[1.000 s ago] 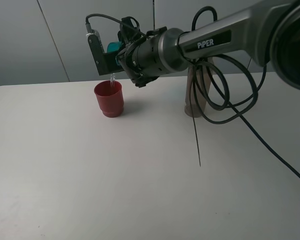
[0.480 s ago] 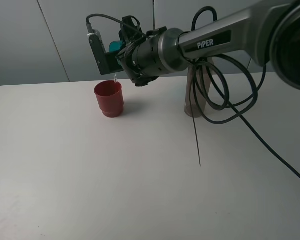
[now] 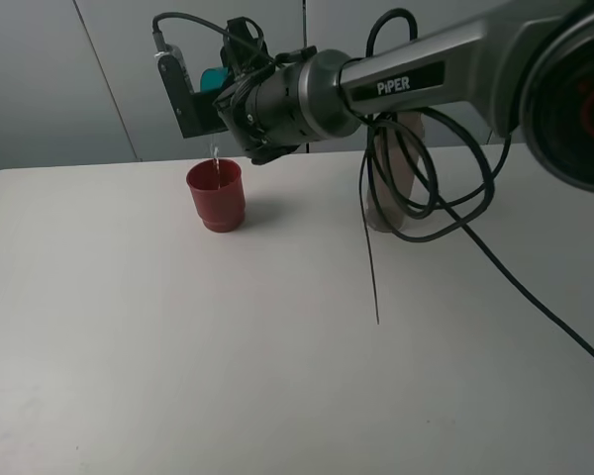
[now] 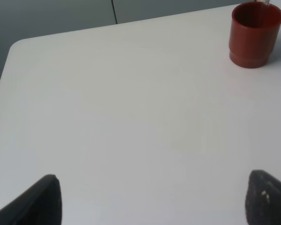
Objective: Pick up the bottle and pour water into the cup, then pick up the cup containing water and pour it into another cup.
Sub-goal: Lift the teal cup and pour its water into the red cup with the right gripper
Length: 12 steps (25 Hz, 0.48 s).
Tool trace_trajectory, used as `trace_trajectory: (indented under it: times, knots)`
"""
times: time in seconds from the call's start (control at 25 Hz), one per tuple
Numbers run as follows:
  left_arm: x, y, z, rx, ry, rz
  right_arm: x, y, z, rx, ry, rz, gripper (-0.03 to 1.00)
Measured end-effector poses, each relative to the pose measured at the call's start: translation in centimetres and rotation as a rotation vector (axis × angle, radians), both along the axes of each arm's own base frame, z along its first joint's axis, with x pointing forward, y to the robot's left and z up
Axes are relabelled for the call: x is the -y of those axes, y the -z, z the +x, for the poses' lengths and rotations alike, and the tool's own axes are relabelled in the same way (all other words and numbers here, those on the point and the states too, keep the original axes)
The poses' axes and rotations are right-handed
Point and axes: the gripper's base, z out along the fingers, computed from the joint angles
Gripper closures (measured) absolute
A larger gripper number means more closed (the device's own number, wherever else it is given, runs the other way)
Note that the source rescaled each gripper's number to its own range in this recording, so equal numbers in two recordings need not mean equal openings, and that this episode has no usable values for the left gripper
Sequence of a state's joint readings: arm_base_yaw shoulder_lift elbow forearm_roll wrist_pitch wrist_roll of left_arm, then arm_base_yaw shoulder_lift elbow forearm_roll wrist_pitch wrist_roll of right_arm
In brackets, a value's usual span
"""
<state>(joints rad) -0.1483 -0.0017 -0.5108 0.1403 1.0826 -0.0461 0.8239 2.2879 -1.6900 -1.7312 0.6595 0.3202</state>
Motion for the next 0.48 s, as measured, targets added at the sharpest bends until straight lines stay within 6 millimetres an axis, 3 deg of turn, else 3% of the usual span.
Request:
trace_trajectory:
  times: [0.48]
  knots:
    - [0.0,0.0,0.0,0.0,0.0,0.0,0.2,1.8,0.3,0.008,0.037,-0.081,0.86]
